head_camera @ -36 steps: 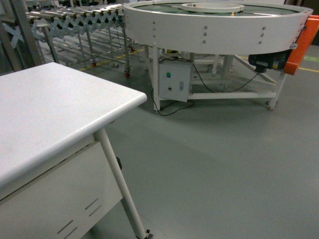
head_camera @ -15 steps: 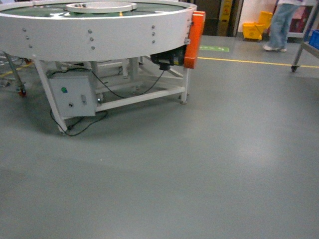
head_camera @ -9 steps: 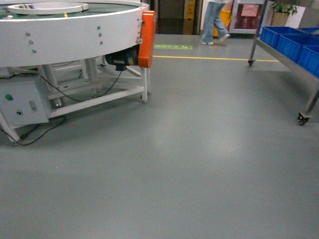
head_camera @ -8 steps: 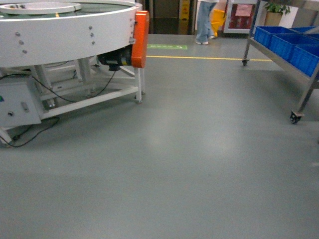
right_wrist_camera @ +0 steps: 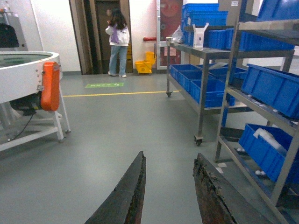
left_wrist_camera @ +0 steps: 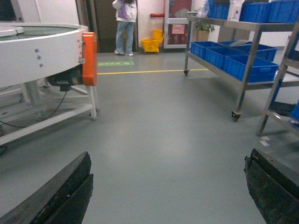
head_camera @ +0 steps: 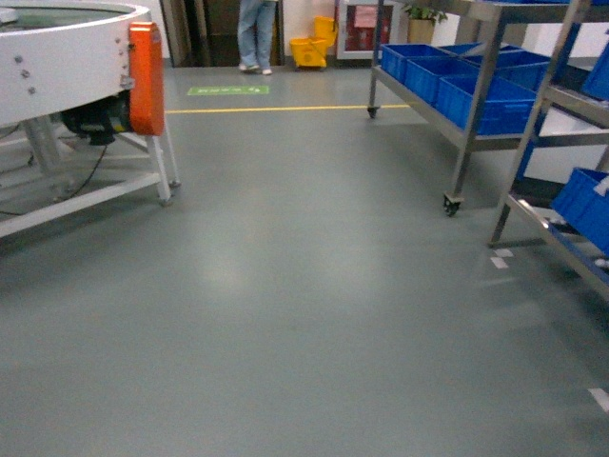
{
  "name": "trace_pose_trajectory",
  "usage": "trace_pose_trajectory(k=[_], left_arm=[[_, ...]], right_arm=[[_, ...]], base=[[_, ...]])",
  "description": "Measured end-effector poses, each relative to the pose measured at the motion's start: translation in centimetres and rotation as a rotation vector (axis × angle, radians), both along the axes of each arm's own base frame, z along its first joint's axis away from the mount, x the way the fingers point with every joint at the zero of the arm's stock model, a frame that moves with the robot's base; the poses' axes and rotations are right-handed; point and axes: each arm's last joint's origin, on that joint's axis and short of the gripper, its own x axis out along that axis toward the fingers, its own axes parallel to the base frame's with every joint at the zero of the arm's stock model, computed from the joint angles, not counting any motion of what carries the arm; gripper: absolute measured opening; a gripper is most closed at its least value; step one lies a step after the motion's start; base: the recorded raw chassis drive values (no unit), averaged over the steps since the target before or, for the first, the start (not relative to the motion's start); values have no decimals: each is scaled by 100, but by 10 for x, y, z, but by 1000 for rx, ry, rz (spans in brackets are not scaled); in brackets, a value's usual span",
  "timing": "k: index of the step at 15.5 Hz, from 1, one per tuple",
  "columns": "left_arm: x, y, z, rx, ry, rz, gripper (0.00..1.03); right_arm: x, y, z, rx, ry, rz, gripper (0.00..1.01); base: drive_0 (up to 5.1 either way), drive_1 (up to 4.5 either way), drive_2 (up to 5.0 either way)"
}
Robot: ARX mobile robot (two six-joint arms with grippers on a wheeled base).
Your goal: Pick red block from blue box to shelf
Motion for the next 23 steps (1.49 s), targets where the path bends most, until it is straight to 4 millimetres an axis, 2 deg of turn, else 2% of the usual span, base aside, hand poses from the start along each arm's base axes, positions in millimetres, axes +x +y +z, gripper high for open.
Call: trace_pose_trajectory(k=[4,23], left_arm=[[0,0,0,0,2,-2,98],[0,0,0,0,3,-1,98]], right_arm=[[0,0,0,0,-5,0,26],[-1,0,0,0,-3,0,26]], base=[[-139,-139,-139],[-161,269,-591]])
